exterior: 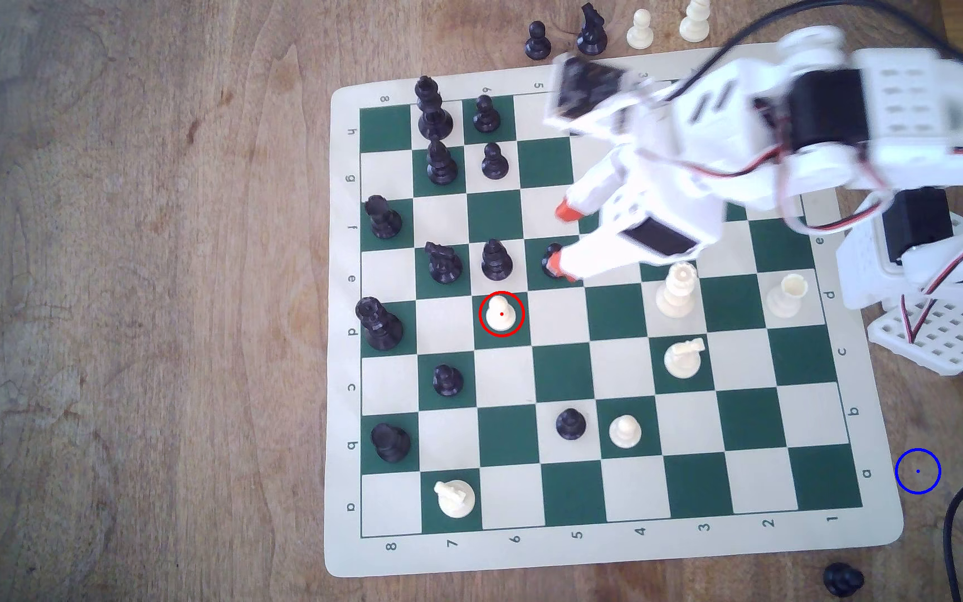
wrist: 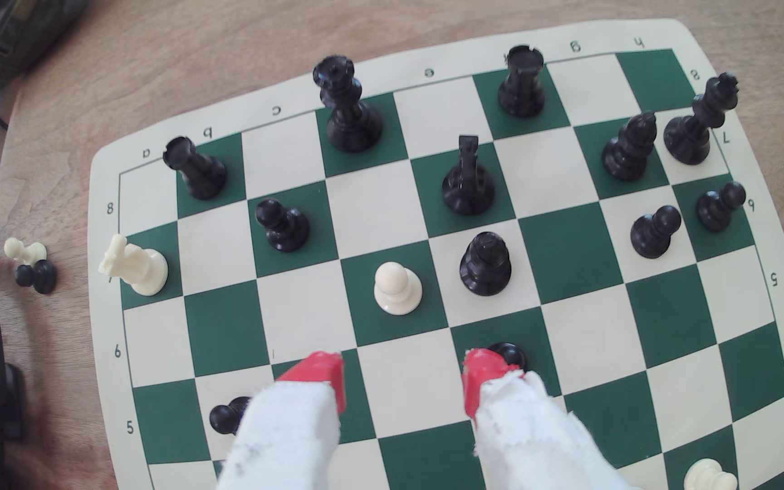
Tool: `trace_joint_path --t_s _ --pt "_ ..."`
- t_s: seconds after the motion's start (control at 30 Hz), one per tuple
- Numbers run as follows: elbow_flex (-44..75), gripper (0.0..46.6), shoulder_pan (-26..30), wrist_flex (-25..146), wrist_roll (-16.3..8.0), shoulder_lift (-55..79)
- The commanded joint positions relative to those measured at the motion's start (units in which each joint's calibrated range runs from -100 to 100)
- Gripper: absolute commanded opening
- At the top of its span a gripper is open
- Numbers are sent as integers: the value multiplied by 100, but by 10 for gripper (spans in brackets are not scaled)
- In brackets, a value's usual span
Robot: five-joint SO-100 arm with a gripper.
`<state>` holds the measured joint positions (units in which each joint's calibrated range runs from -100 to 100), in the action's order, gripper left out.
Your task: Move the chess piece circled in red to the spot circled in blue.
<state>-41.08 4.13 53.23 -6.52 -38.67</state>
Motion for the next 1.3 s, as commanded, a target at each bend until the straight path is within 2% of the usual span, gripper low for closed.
trace_joint_path --t_s 0.0,0.1,0.4,0.93,1.27 --pt "1025 160 107 124 -93 760" --pt "1397 169 107 156 -151 1363" --pt "1750 200 217 -16 39 2424" --pt "2702 189 84 -48 171 3969" --pt "3101 182 123 -155 147 4308"
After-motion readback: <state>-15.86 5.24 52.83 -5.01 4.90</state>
